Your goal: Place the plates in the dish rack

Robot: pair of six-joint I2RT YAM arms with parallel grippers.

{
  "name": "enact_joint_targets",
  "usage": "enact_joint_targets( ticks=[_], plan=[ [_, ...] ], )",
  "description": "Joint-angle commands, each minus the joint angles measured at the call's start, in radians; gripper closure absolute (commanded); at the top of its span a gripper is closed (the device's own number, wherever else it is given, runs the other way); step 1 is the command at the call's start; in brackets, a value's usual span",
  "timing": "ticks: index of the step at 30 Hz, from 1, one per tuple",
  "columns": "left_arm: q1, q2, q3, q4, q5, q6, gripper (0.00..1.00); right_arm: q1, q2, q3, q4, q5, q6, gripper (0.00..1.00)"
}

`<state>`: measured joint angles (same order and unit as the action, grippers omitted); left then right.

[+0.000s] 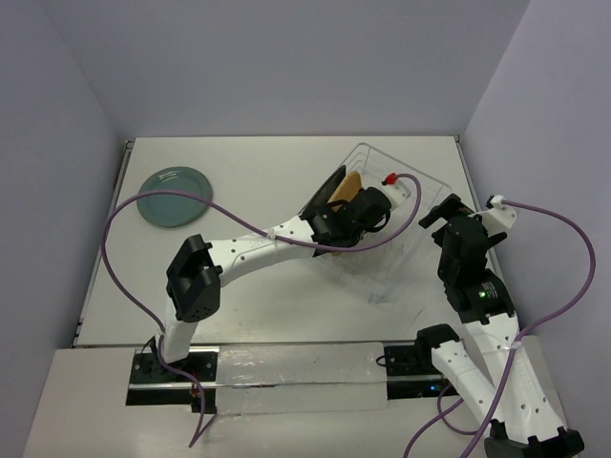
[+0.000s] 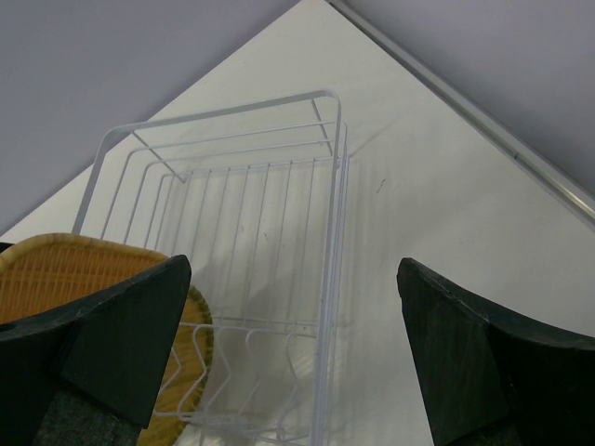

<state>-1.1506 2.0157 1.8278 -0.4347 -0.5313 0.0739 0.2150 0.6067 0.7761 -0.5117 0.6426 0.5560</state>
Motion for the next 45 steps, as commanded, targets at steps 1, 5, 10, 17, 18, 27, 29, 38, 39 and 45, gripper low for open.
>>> enact_joint_targets(
  ticks=[1, 5, 10, 17, 18, 27, 29, 38, 39, 45],
  plan=[
    [0.016, -0.009, 0.071, -0.031, -0.007, -0.028, 0.79, -0.007, -0.001, -0.002, 0.004, 0.020, -0.008, 0.00],
    [0.028, -0.009, 0.090, -0.052, 0.004, -0.040, 0.69, -0.007, -0.004, -0.002, 0.004, 0.019, -0.008, 0.00],
    [0.029, -0.015, 0.114, -0.075, 0.016, -0.042, 0.54, -0.008, -0.002, -0.001, 0.004, 0.014, -0.008, 0.00],
    [0.030, -0.041, 0.247, -0.135, 0.008, -0.047, 0.29, -0.008, 0.001, 0.002, 0.004, 0.001, -0.009, 0.00],
    [0.032, -0.059, 0.266, -0.142, 0.003, -0.050, 0.22, -0.008, 0.001, 0.002, 0.004, -0.006, -0.012, 0.00],
    [0.342, -0.288, 0.211, -0.156, 0.123, -0.370, 0.01, -0.008, 0.032, 0.021, 0.016, -0.124, -0.073, 0.00],
    [0.477, -0.377, 0.085, -0.134, 0.111, -0.459, 0.01, -0.008, 0.049, 0.038, 0.019, -0.129, -0.073, 0.00],
    [1.030, -0.779, -0.573, 0.011, 0.290, -0.772, 0.01, -0.007, 0.122, 0.137, 0.046, -0.276, -0.085, 0.00],
    [1.048, -0.794, -0.608, 0.016, 0.297, -0.779, 0.01, -0.008, 0.127, 0.139, 0.052, -0.296, -0.083, 0.00],
    [1.298, -0.837, -0.866, 0.123, 0.453, -0.858, 0.01, 0.009, 0.172, 0.172, 0.159, -0.453, -0.092, 0.00]
  ],
)
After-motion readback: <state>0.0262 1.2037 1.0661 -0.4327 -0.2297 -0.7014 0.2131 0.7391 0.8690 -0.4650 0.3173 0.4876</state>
